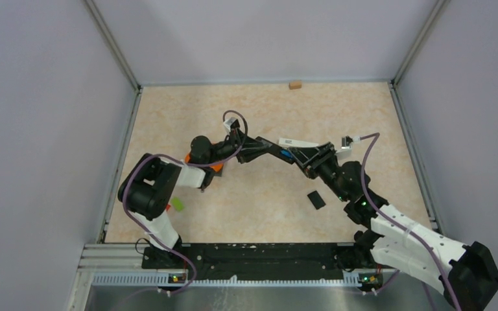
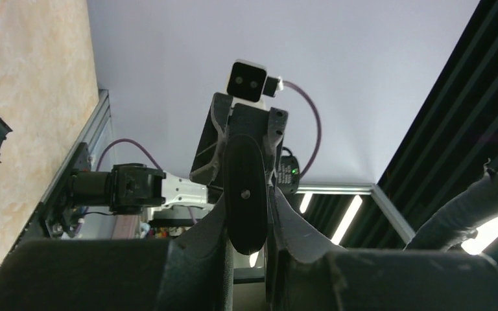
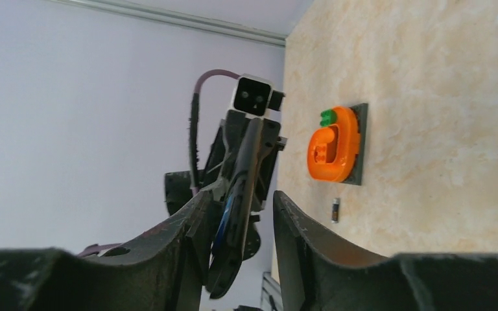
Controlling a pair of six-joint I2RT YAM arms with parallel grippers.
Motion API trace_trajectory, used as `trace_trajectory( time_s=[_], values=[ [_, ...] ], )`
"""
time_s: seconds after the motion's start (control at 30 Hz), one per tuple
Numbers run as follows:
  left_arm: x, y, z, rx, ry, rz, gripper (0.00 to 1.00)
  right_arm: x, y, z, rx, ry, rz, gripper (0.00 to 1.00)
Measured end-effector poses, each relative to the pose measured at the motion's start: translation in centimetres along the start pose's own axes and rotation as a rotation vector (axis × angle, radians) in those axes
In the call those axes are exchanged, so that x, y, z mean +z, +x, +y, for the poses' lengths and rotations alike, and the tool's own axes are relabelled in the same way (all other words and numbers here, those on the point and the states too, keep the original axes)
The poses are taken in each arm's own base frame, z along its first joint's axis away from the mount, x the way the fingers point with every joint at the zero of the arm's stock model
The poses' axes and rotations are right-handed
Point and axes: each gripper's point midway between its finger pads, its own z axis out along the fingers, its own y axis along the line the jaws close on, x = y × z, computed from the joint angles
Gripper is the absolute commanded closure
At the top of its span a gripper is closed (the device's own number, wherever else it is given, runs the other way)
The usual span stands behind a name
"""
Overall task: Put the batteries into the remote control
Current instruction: Load the battery into the remote control, then pick up the battery from the center of the board.
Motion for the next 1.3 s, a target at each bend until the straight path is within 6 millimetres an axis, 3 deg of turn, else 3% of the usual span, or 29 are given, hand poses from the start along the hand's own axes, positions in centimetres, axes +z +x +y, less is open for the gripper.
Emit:
trace_trajectory(
  time_s=[0.1,0.27,0.37,0.5,0.83,1.1,1.23,1.3],
  values=[
    [0.1,0.6,0.1,0.048,-0.022,0.016,1.00,0.2,0.2,-0.8,-0.070,0.060,0.018,0.41],
    [-0.1,0.9,0.2,0.170,-0.087,0.016,1.00,-0.8,-0.1,-1.7,-0.174,0.113,0.026,0.32],
    [0.0,0.7,0.0,0.262,-0.125,0.021,1.00,-1.2,-0.4,-1.3,-0.218,0.112,0.029,0.19],
    [0.3,0.5,-0.7,0.372,-0.149,0.042,1.00,-1.4,-0.2,-0.3,-0.260,0.088,0.053,0.18],
    [0.2,1.2,-1.1,0.409,-0.146,0.086,1.00,-1.7,1.0,0.1,-0.259,0.062,0.122,0.57],
    [0.3,1.7,-2.6,0.392,-0.085,0.104,1.00,-1.2,1.4,0.2,-0.256,0.047,0.143,0.67],
    [0.4,1.6,-2.5,0.364,-0.081,0.107,1.00,-1.2,1.6,0.4,-0.256,0.037,0.149,0.82],
    [0.4,1.6,-2.7,0.353,-0.079,0.108,1.00,-1.2,1.6,0.7,-0.254,0.027,0.150,0.84]
  ],
)
